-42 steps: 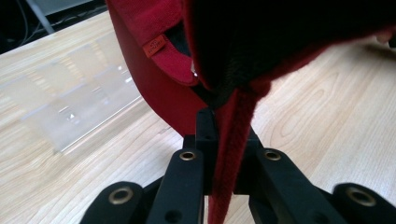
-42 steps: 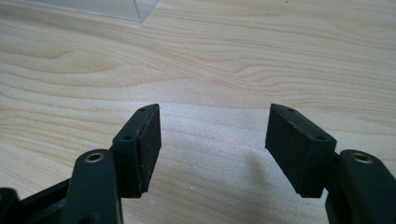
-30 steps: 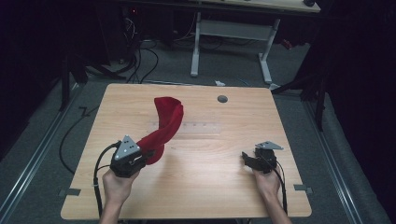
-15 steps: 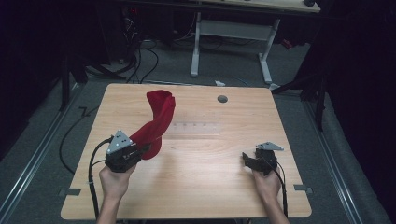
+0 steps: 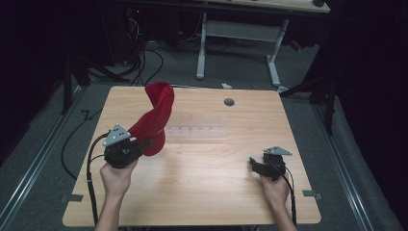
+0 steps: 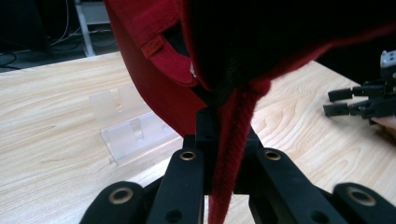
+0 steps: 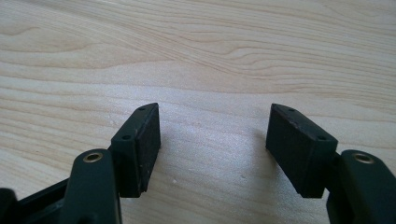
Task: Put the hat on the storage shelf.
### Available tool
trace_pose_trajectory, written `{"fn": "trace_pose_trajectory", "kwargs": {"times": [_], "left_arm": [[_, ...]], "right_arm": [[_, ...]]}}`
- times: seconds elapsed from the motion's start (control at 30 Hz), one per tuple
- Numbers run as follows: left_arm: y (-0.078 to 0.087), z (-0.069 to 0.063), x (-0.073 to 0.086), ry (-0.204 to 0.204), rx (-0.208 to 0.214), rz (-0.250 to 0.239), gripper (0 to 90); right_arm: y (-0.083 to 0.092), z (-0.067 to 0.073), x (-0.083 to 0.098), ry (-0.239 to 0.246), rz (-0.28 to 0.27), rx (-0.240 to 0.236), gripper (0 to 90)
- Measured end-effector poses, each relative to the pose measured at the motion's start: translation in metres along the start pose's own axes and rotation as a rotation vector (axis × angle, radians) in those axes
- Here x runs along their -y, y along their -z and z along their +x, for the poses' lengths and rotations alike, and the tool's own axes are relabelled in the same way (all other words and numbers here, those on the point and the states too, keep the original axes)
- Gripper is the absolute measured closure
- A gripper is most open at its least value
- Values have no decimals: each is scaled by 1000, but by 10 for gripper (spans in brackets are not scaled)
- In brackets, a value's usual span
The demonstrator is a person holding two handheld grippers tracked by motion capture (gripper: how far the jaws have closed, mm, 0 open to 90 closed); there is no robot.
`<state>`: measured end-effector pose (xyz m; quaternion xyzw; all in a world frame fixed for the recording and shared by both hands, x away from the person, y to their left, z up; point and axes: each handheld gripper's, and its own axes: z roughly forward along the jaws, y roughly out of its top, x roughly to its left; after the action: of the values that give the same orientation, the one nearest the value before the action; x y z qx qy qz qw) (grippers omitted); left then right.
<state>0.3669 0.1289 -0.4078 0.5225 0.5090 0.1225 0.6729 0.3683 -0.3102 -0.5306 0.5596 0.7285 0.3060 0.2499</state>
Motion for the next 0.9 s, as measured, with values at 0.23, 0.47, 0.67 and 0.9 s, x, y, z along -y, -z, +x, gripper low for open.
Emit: {"fn": "trace_pose_trajectory", "kwargs": {"times": [0.23, 0.47, 0.67, 0.9], "left_arm": [[-5, 4, -5, 10, -22, -12, 855], [-7, 14, -14, 44, -33, -46, 855], [-11, 23, -25, 51, -51, -76, 855], [-20, 31, -31, 78, -40, -110, 855]], "right_arm": [[0, 0, 0, -3, 0, 0, 348], [0, 0, 0, -1, 1, -2, 343], [0, 1, 0, 0, 2, -3, 341], [0, 1, 0, 3, 0, -4, 341]]}}
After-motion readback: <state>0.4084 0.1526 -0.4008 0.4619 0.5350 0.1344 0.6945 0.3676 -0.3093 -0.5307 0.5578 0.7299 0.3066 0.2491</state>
